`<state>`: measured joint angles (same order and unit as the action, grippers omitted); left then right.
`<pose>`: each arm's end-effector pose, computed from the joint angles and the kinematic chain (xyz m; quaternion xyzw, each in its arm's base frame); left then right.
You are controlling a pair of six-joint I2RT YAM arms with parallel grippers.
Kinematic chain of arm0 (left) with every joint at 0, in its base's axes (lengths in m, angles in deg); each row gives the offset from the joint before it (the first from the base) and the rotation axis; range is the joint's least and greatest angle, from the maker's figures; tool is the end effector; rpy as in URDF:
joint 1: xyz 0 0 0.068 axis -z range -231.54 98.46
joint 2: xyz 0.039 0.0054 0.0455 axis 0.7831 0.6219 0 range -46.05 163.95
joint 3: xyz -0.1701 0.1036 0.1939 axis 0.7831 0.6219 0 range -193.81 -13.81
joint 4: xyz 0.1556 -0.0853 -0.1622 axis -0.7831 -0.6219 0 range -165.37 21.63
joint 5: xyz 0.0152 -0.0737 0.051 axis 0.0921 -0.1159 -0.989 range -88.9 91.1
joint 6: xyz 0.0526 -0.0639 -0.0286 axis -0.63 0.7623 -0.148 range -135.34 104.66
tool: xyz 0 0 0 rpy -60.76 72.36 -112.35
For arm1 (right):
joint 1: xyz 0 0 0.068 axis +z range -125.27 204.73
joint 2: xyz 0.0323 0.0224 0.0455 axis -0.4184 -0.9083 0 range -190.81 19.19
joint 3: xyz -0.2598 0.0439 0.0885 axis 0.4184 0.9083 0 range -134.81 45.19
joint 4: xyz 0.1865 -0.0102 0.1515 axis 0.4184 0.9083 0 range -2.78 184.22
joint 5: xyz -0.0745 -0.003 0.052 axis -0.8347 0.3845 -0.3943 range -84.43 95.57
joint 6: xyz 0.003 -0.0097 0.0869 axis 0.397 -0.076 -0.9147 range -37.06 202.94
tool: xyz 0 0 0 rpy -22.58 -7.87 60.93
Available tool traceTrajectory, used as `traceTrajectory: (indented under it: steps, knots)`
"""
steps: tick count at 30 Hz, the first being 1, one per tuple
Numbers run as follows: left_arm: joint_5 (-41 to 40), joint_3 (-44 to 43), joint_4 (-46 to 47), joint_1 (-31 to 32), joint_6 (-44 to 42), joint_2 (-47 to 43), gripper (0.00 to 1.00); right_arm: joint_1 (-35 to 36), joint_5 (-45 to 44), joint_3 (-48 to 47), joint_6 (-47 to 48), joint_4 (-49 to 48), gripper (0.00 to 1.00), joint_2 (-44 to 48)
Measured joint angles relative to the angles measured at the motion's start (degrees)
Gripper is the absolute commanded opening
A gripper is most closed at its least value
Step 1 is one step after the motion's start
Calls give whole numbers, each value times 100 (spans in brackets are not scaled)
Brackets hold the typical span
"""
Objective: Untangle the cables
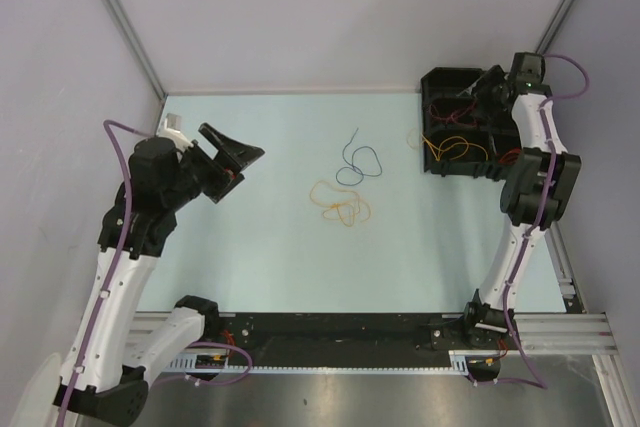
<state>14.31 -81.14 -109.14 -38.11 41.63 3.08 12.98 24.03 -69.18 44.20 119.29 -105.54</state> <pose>0.1655 -0.0578 0.3862 -0.2472 0.7910 -0.3960 0.3954 0.5062 -0.0804 0.2544 0.3267 0.8445 0.2357 0.3528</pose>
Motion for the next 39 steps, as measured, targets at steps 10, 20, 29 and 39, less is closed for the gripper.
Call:
traceTrajectory:
  steps: [10,20,29,39]
  knots:
    - [96,28,221,-2,-4,142,95,-26,-105,680,260,367,61,1248]
    - [243,28,264,0,-55,234,95,632,-514,2041,769,787,52,2498]
    - [358,52,299,0,-136,289,95,1602,-1113,1416,1504,1493,57,1547]
    - [356,48,271,-11,-313,291,95,1779,-2050,852,2168,2081,58,697]
